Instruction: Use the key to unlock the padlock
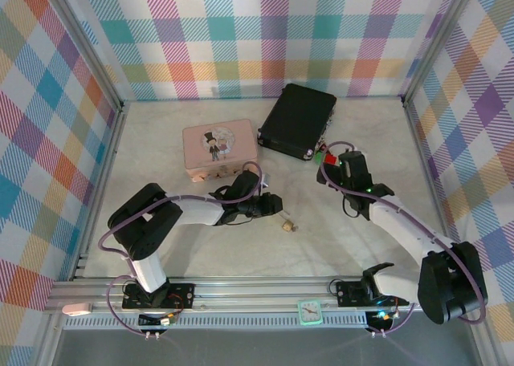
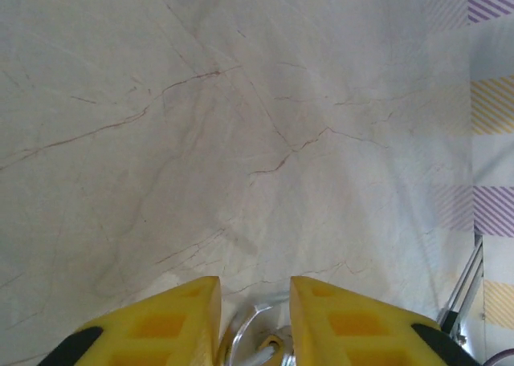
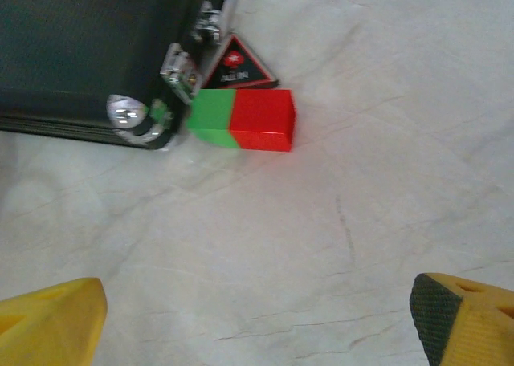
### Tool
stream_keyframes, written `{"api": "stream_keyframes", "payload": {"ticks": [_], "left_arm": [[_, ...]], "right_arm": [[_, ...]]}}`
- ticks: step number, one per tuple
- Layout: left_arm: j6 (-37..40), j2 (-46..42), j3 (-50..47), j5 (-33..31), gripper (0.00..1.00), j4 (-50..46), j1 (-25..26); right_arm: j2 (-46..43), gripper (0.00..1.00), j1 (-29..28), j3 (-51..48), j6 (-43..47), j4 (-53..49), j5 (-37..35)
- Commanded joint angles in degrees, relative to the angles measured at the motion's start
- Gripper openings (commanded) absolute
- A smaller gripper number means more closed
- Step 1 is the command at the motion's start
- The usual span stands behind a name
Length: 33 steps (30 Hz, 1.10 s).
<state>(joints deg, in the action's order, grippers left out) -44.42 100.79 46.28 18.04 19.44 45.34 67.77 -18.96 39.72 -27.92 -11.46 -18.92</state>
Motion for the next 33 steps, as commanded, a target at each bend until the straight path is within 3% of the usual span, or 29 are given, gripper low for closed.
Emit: {"api": "stream_keyframes", "payload": {"ticks": [1,9,13,15,19,23,28,31,33], "left_arm": [[1.0,-0.88,1.68,-1.5,0.37,-2.33,0.0],[10.7,-14.04,2.46,-14.41,0.65,-17.56,-4.53],[18.79,-20.35,5.24,-35.09,0.84,-29.68,-6.55],[22.47,-22.92,5.45,-44.0,0.89,-32.51,-8.9],[25.89,-26.74,3.13,-53.76,0.92,-32.12,-15.92],[29.26,-28.87,-3.21,-65.94,0.94,-24.26,-20.05],[32.03,-27.43,-9.31,-68.84,0.95,-15.25,-24.35],[36.03,-26.88,-11.42,-66.69,0.95,-10.06,-26.64],[39.04,-27.05,-14.71,-61.95,0.94,-2.46,-28.4]], "right_arm": [[0.09,0.97,3.22,-0.84,3.48,2.23,-0.39],[3.72,0.98,12.17,-1.71,11.41,7.68,1.08],[6.68,0.98,15.19,-3.72,15.5,17.64,1.96],[9.59,0.98,15.85,-4.64,17.45,23.64,2.22],[15.72,0.99,16.28,-5.61,22.33,34.07,4.89],[18.16,0.99,16.31,-8.35,24.96,42.84,7.23],[18.24,0.99,16.71,-13.5,25.64,52.73,10.55],[21.01,0.99,17.4,-17.54,25.66,63.7,11.77],[20.14,0.99,17.63,-17.25,24.76,61.38,10.61]]}}
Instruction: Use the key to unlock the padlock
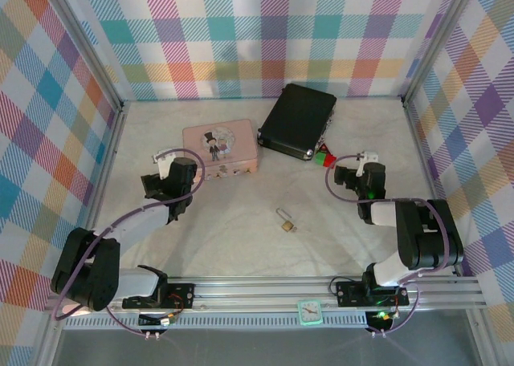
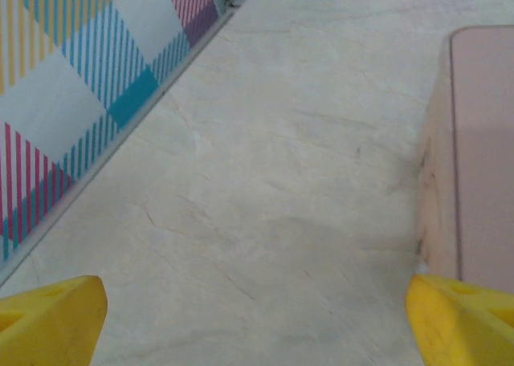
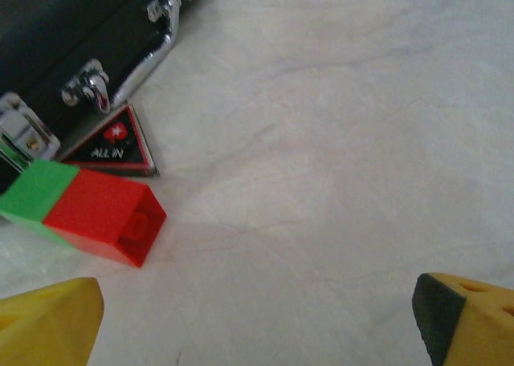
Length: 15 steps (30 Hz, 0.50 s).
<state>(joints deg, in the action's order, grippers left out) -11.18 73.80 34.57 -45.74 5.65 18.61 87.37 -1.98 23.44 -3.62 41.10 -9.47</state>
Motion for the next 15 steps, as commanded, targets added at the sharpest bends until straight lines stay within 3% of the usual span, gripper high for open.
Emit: {"api": "stream_keyframes", "payload": {"ticks": [1,10,12,15], "left_arm": [[6.66,0.11,-4.32,4.01,0.94,14.16,-2.64],[11.17,7.54,-13.2,21.66,0.93,39.94,-9.88],[10.52,10.65,-13.23,26.39,0.93,42.19,-11.91],[10.82,17.43,-15.04,32.15,0.92,53.01,-14.1]], "right_arm": [[1.13,0.99,0.58,-1.33,0.74,10.12,1.14],[0.32,0.99,0.58,-1.12,0.64,8.34,1.16],[0.3,0.99,0.57,-0.96,0.8,8.0,1.77],[0.5,0.99,0.59,-0.51,1.52,7.46,3.49]]}}
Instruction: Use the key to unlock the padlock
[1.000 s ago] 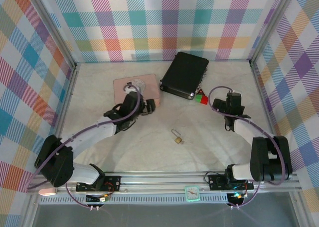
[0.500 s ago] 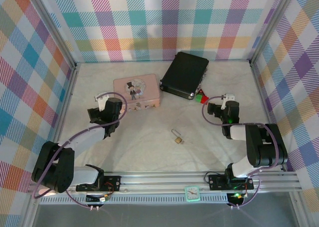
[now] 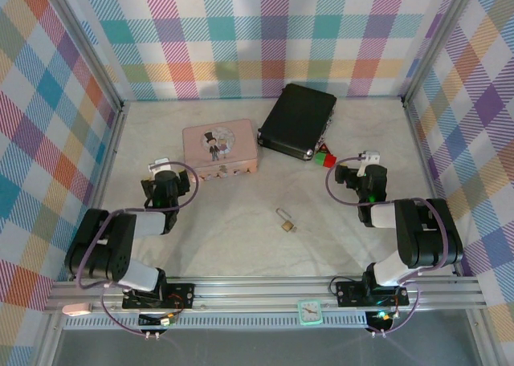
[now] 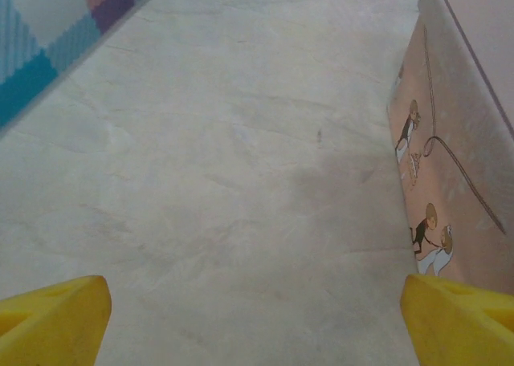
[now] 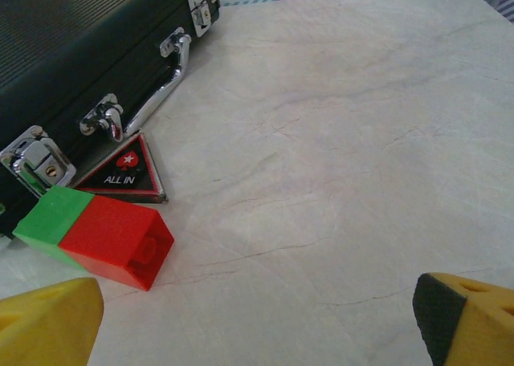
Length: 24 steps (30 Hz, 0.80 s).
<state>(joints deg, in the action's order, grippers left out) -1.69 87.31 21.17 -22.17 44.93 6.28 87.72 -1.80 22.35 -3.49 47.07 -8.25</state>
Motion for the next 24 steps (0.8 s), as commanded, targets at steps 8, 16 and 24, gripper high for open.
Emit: {"api": "stream_keyframes", "payload": {"ticks": [8,16,24], "left_arm": [[1.36,2.92,1.16,9.34,0.93,6.39,-1.8],[1.35,3.12,1.24,9.11,1.0,6.49,-1.67],[1.45,3.04,1.4,9.2,1.0,6.14,-1.61]], "right_arm": [[0.17,0.99,0.43,0.85,1.9,1.1,3.37],[0.17,0.99,0.42,0.85,1.9,1.1,3.45],[0.07,0.99,0.4,0.64,1.9,1.31,3.35]]}}
